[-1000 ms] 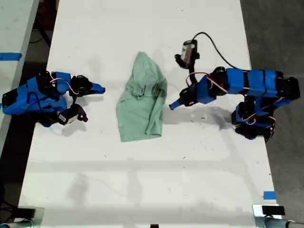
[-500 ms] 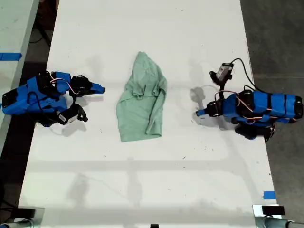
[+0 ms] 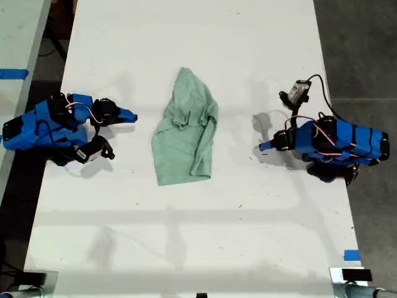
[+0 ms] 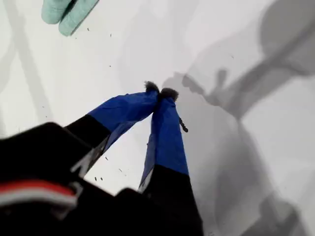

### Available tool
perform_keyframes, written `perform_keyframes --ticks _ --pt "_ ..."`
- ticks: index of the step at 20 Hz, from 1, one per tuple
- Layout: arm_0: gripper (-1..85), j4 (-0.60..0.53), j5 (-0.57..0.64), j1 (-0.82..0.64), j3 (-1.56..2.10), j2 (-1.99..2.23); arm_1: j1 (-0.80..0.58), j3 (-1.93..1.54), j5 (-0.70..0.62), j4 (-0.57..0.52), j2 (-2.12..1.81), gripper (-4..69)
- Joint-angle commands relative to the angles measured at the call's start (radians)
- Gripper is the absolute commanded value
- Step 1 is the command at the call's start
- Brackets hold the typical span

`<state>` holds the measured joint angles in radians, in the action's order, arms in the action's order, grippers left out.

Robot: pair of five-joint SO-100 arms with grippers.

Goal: Fold t shirt

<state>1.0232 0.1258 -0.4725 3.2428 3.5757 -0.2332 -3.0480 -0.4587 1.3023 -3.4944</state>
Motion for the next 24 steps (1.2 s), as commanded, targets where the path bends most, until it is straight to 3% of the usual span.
perform_keyframes --ticks 1,24 --pt "-0.3 -0.005 -0.014 0.005 0.044 0.008 -0.011 -0.066 0.014 0.011 -0.015 0.9" --pt "-0.3 -0.005 -0.015 0.008 0.044 0.008 -0.011 -0.066 0.046 0.015 -0.015 0.9"
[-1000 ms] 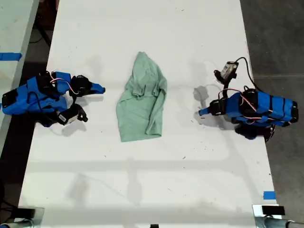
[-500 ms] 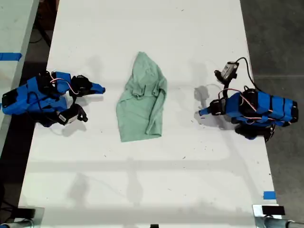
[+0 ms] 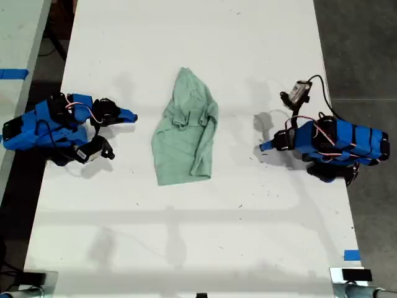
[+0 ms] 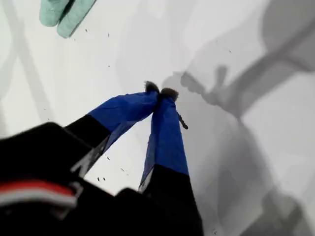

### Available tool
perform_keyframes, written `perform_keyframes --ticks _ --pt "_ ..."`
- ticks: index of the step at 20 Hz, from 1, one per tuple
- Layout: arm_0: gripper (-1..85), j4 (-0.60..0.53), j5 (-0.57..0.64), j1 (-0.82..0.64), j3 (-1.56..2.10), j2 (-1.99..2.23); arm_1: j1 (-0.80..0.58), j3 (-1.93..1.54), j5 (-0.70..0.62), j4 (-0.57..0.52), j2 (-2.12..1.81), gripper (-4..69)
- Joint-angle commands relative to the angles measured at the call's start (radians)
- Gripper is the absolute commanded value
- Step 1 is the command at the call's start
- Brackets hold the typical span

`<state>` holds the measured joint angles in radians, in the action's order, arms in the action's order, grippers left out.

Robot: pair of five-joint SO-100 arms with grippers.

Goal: Fold t shirt

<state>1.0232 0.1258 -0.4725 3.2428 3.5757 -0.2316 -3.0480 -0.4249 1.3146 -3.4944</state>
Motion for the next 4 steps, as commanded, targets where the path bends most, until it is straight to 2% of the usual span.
perform_keyframes --ticks 1,4 --pt "-0.3 -0.005 -0.015 0.008 0.044 0.008 -0.012 -0.066 0.012 0.003 -0.015 0.9" --pt "-0.3 -0.005 -0.015 0.008 0.044 0.008 -0.012 -0.066 0.012 0.003 -0.015 0.9"
